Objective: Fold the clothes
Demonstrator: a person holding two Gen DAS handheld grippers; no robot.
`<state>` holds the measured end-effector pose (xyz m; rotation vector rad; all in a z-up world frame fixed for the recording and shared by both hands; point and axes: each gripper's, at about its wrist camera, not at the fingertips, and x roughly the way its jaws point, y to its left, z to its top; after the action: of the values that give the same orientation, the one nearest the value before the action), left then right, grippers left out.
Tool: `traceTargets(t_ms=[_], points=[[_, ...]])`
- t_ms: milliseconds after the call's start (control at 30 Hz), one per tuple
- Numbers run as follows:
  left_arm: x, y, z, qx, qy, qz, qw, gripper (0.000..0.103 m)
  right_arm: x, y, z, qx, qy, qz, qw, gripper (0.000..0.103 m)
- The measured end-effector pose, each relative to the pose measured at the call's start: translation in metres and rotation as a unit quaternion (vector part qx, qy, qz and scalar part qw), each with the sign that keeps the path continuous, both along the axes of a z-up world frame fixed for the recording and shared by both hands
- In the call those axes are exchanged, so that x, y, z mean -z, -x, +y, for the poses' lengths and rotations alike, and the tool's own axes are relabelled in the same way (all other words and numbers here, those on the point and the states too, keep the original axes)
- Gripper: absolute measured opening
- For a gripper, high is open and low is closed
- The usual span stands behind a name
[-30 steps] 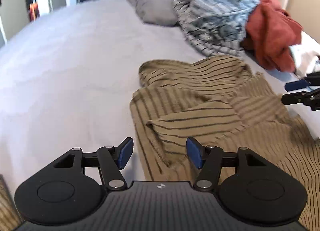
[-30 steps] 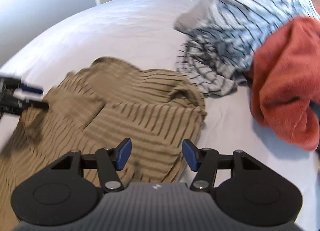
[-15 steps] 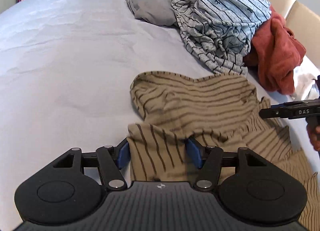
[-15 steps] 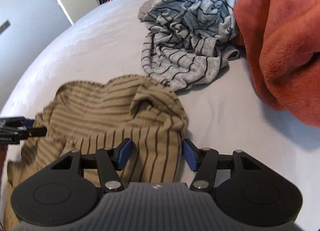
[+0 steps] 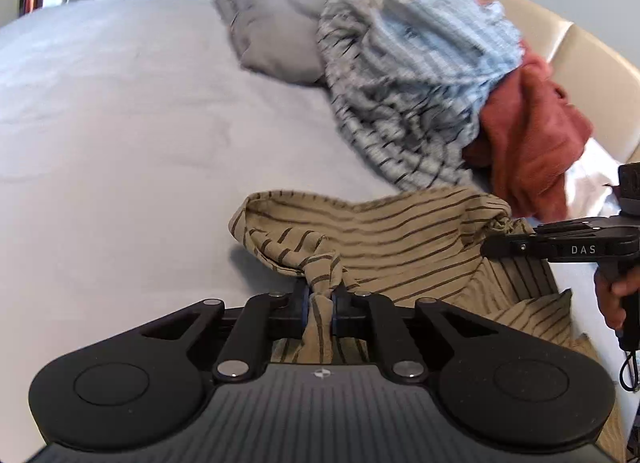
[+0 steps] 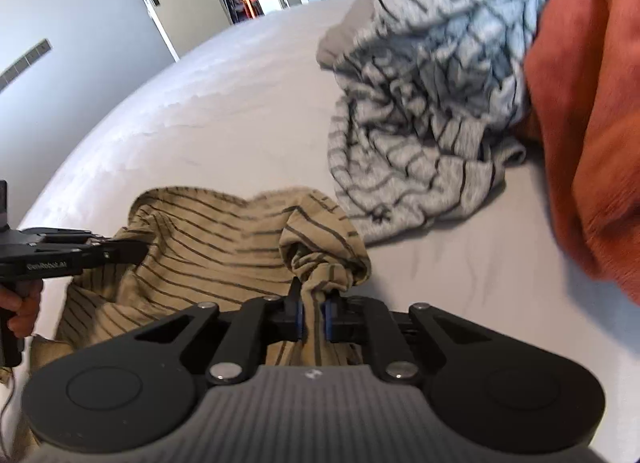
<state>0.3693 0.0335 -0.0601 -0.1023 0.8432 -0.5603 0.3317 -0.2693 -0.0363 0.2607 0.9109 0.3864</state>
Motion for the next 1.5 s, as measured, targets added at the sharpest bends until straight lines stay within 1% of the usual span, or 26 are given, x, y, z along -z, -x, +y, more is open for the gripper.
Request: traceTargets(t_ms=[200, 267, 367, 567, 700, 800, 867, 933, 1033, 1067, 1133, 1233, 1300, 1333, 1400, 1433, 1467, 1500], points=[[-0.047, 0.026, 0.008, 0.018, 0.012, -0.041, 0.9989, 0.007, -0.048, 0.023, -0.007, -0.017, 0.000, -0.043, 0.999, 0.010], [-0.063, 0.039, 0.011, 0.027, 0.019, -0.054, 0.9980, 0.007, -0.066, 0.035, -0.008, -0.025, -0.002, -0.058, 0.998, 0.010], [-0.084, 0.060, 0.014, 0.045, 0.019, -0.074, 0.9960, 0.007, -0.090, 0.057, -0.006, -0.046, 0.002, -0.080, 0.996, 0.010], [-0.113, 0.111, 0.022, 0.081, 0.008, -0.112, 0.9904, 0.006, -0.130, 0.115, -0.007, -0.089, 0.015, -0.127, 0.988, 0.010], [-0.122, 0.155, 0.027, 0.113, -0.009, -0.135, 0.9843, 0.006, -0.143, 0.161, -0.011, -0.114, 0.020, -0.152, 0.982, 0.010], [-0.122, 0.193, 0.029, 0.139, -0.031, -0.154, 0.9779, 0.006, -0.142, 0.198, -0.011, -0.141, 0.029, -0.164, 0.976, 0.010], [-0.116, 0.218, 0.029, 0.158, -0.048, -0.154, 0.9741, 0.006, -0.137, 0.221, -0.009, -0.156, 0.031, -0.162, 0.974, 0.010], [-0.104, 0.238, 0.029, 0.173, -0.056, -0.145, 0.9727, 0.006, -0.127, 0.242, -0.004, -0.174, 0.040, -0.153, 0.972, 0.010], [-0.078, 0.259, 0.027, 0.178, -0.067, -0.113, 0.9752, 0.006, -0.106, 0.270, 0.006, -0.197, 0.058, -0.133, 0.970, 0.010], [-0.070, 0.265, 0.025, 0.181, -0.075, -0.107, 0.9747, 0.006, -0.097, 0.279, 0.010, -0.205, 0.067, -0.125, 0.968, 0.010], [-0.054, 0.276, 0.020, 0.191, -0.093, -0.096, 0.9724, 0.006, -0.081, 0.293, 0.018, -0.217, 0.084, -0.112, 0.966, 0.010], [-0.041, 0.285, 0.015, 0.196, -0.116, -0.088, 0.9697, 0.007, -0.058, 0.310, 0.025, -0.223, 0.105, -0.099, 0.964, 0.010], [-0.033, 0.289, 0.013, 0.197, -0.132, -0.080, 0.9682, 0.007, -0.048, 0.318, 0.029, -0.223, 0.117, -0.096, 0.963, 0.014], [-0.030, 0.289, 0.012, 0.196, -0.139, -0.075, 0.9678, 0.008, -0.045, 0.322, 0.031, -0.222, 0.121, -0.094, 0.963, 0.016], [-0.026, 0.291, 0.011, 0.192, -0.152, -0.069, 0.9672, 0.016, -0.038, 0.326, 0.034, -0.223, 0.134, -0.090, 0.961, 0.023], [-0.025, 0.294, 0.011, 0.190, -0.158, -0.067, 0.9666, 0.022, -0.037, 0.327, 0.035, -0.225, 0.139, -0.090, 0.960, 0.034], [-0.024, 0.297, 0.011, 0.189, -0.164, -0.070, 0.9657, 0.029, -0.037, 0.330, 0.037, -0.226, 0.145, -0.092, 0.959, 0.039], [-0.025, 0.301, 0.011, 0.189, -0.168, -0.073, 0.9648, 0.034, -0.039, 0.330, 0.037, -0.226, 0.150, -0.092, 0.958, 0.040]])
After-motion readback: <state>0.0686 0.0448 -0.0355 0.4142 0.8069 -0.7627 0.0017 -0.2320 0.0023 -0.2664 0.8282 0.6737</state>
